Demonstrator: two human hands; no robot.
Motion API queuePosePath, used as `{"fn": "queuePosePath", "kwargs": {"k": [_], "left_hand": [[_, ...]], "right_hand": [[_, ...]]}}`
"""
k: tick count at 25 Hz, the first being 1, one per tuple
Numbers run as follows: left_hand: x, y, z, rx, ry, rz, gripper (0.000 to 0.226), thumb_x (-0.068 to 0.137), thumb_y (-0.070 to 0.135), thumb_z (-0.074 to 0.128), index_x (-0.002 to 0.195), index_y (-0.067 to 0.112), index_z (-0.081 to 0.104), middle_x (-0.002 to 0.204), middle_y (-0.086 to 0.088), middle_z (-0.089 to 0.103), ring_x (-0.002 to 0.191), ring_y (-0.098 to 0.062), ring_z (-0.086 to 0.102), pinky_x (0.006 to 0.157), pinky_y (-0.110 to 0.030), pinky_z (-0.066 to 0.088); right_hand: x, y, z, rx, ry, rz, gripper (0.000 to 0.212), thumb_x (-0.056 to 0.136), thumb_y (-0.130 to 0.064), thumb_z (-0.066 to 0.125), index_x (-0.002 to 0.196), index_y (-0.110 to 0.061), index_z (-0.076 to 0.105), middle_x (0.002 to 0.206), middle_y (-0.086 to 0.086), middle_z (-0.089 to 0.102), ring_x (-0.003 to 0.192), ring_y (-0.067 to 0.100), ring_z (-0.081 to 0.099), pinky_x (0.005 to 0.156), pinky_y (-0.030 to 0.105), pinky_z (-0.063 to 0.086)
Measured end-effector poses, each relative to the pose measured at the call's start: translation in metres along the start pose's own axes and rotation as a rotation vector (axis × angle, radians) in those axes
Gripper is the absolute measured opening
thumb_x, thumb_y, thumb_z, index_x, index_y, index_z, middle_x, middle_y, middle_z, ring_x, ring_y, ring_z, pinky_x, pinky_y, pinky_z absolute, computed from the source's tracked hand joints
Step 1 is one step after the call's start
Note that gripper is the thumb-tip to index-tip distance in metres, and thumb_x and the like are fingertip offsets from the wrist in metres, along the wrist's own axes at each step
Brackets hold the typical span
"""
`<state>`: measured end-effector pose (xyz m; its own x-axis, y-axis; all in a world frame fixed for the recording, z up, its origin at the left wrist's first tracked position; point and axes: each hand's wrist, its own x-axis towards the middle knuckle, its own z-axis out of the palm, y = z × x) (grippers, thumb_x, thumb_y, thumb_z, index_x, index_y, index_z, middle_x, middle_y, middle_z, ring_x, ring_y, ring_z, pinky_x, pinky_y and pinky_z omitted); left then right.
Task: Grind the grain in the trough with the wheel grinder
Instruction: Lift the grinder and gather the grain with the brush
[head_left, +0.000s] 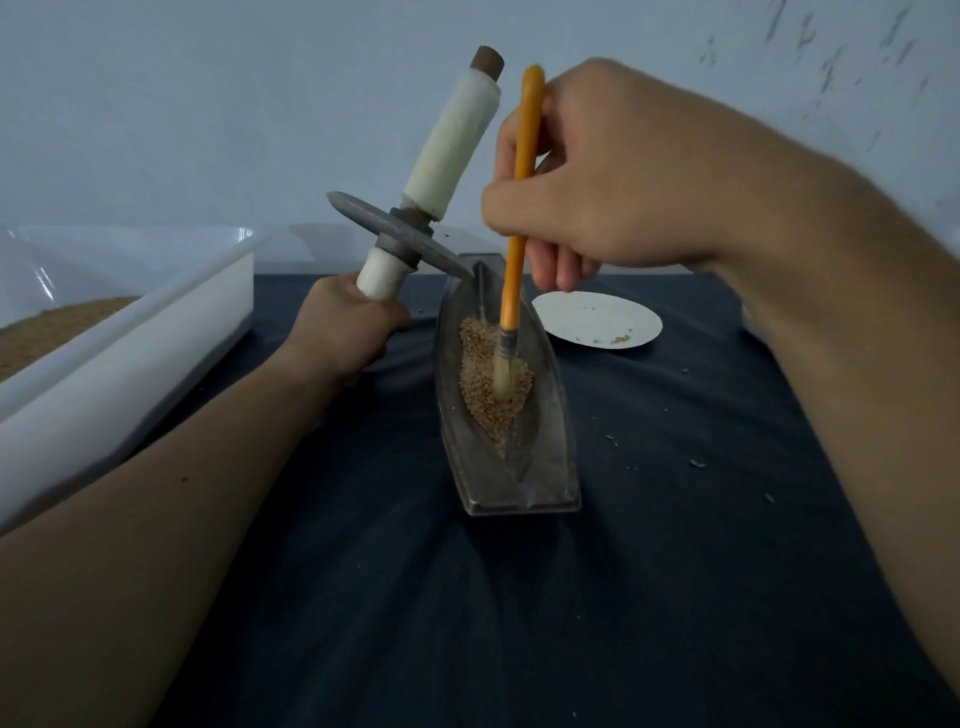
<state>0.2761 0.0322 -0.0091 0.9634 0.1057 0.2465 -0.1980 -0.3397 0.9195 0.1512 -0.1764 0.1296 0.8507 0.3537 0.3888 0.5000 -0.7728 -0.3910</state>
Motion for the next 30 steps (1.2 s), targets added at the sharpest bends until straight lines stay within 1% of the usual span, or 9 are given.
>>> {"fn": "queuePosePath", "kwargs": {"k": [4,6,9,13,16,18,23,28,30], "left_hand": [[0.001,-0.001,-0.001,-0.025,-0.013,-0.007,0.015,0.072,0.012,0.071,0.080,0.009,0.058,0.063,-0.010,0.053,0.049,-0.018,0.049,0.048,-0.031,0.040],[0.001,-0.002,-0.002,-0.033,-0.016,-0.005,0.016,0.071,0.013,0.071,0.080,0.008,0.059,0.064,-0.011,0.054,0.050,-0.019,0.049,0.050,-0.032,0.040],[0.001,-0.001,-0.001,-0.006,-0.012,-0.002,0.015,0.072,0.013,0.071,0.078,0.009,0.058,0.063,-0.010,0.054,0.048,-0.017,0.050,0.046,-0.030,0.040],[0.002,-0.002,-0.001,0.023,-0.014,-0.007,0.015,0.073,0.014,0.072,0.080,0.008,0.060,0.062,-0.009,0.055,0.046,-0.015,0.051,0.043,-0.028,0.040],[0.002,-0.001,-0.001,0.036,-0.002,-0.003,0.014,0.072,0.013,0.072,0.078,0.008,0.060,0.061,-0.009,0.055,0.045,-0.015,0.050,0.043,-0.028,0.040],[0.002,-0.001,-0.001,0.028,0.000,0.004,0.014,0.073,0.012,0.072,0.077,0.008,0.059,0.061,-0.009,0.054,0.046,-0.015,0.050,0.044,-0.028,0.040],[0.002,-0.002,-0.001,0.014,-0.004,0.004,0.014,0.072,0.013,0.071,0.075,0.011,0.058,0.061,-0.009,0.053,0.048,-0.016,0.050,0.046,-0.029,0.040],[0.003,-0.003,-0.002,0.006,-0.004,-0.008,0.015,0.072,0.014,0.071,0.080,0.008,0.059,0.064,-0.011,0.055,0.049,-0.018,0.051,0.050,-0.032,0.041],[0.003,-0.003,-0.002,0.001,-0.005,-0.006,0.015,0.071,0.013,0.071,0.078,0.009,0.058,0.063,-0.011,0.054,0.049,-0.018,0.050,0.050,-0.032,0.040]], "right_hand": [[-0.004,-0.009,-0.001,0.027,-0.141,-0.046,0.018,0.090,-0.027,0.060,0.080,-0.013,0.065,0.059,0.001,0.071,0.052,0.017,0.070,0.052,0.024,0.056],[-0.003,-0.012,0.009,-0.036,-0.192,-0.033,0.021,0.089,-0.029,0.060,0.083,-0.011,0.067,0.060,0.002,0.072,0.054,0.017,0.071,0.057,0.030,0.059],[0.002,-0.007,0.019,-0.108,-0.134,0.020,0.023,0.091,-0.028,0.059,0.085,-0.007,0.068,0.061,0.001,0.072,0.055,0.013,0.071,0.065,0.033,0.062],[0.003,-0.001,0.011,-0.054,-0.038,0.027,0.021,0.091,-0.029,0.059,0.085,-0.011,0.068,0.060,-0.001,0.071,0.053,0.012,0.071,0.062,0.031,0.059],[0.002,-0.004,0.013,-0.026,-0.105,0.005,0.023,0.090,-0.029,0.059,0.080,-0.011,0.069,0.059,-0.001,0.071,0.054,0.012,0.071,0.056,0.024,0.055],[0.003,-0.003,0.018,-0.083,-0.116,0.021,0.025,0.090,-0.029,0.058,0.082,-0.009,0.071,0.060,-0.001,0.072,0.055,0.012,0.071,0.060,0.026,0.056],[0.009,0.010,0.011,0.075,0.091,0.064,0.020,0.088,-0.026,0.060,0.085,-0.008,0.068,0.061,0.000,0.072,0.055,0.015,0.072,0.058,0.030,0.059],[0.012,0.016,0.026,0.133,0.006,0.104,0.018,0.090,-0.021,0.059,0.087,-0.005,0.067,0.063,0.004,0.073,0.057,0.018,0.073,0.056,0.026,0.056],[0.014,0.021,0.023,0.123,0.048,0.118,0.020,0.090,-0.023,0.059,0.086,-0.006,0.068,0.063,0.003,0.073,0.057,0.018,0.072,0.056,0.028,0.057]]}}
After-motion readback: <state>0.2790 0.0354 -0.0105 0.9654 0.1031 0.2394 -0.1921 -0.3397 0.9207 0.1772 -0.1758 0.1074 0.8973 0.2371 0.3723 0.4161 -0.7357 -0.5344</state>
